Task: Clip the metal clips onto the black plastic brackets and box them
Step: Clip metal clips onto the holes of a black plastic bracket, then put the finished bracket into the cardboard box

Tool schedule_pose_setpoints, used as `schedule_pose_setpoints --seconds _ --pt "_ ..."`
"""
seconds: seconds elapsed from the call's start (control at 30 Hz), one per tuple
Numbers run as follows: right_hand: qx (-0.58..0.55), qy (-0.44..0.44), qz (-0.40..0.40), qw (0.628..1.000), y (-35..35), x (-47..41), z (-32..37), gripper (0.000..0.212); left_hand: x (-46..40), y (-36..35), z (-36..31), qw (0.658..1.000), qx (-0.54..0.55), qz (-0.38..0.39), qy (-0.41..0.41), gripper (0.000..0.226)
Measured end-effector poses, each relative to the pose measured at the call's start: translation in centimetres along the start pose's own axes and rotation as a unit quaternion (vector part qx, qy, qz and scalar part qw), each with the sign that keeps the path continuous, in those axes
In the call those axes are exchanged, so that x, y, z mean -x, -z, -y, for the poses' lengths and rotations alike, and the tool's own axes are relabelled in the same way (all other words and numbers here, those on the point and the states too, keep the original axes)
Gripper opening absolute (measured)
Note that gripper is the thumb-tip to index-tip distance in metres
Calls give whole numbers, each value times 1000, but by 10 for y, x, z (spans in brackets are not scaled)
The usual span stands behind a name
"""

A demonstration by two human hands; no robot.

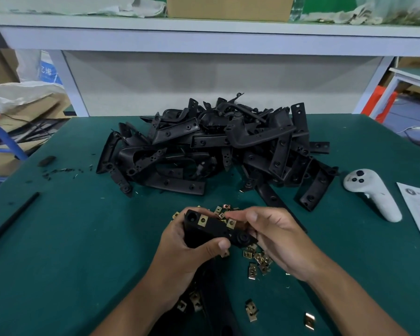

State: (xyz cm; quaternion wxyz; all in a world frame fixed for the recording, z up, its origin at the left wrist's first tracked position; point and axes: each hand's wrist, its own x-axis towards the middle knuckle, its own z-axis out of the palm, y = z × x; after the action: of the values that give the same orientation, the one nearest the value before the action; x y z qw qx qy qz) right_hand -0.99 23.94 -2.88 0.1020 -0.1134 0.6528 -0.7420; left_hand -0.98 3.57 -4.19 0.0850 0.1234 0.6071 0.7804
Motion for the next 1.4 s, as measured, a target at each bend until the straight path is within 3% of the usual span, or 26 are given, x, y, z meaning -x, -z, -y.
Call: schedule_pose_setpoints --seconds 0.17,0.47,0.67,0.97,1.07,1.2,1.33,1.4 --pt "39 11 20 999 -4 2 1 55 1 1 -2 1000 10 -22 8 43" --pt "94 24 11 995 -10 6 3 38 2 0 -1 999 26 -29 -5 42" --pt "62 80 -73 992 -10 5 6 15 3 0 -2 998 53 -10 -10 36" --pt "107 99 -101 984 -15 35 40 17 18 -24 -18 997 -27 -39 -67 29" --pt "156 105 -187 964 -2 83 55 19 29 -48 -27 995 -62 49 -54 35" --pt "161 109 -333 923 17 179 69 14 46 -115 -11 986 -71 149 -18 16" --pt "187 89 -513 833 42 279 56 13 80 -212 34 965 -80 250 14 11" --pt "189 49 -580 791 58 327 43 13 98 -259 57 956 -96 277 19 20"
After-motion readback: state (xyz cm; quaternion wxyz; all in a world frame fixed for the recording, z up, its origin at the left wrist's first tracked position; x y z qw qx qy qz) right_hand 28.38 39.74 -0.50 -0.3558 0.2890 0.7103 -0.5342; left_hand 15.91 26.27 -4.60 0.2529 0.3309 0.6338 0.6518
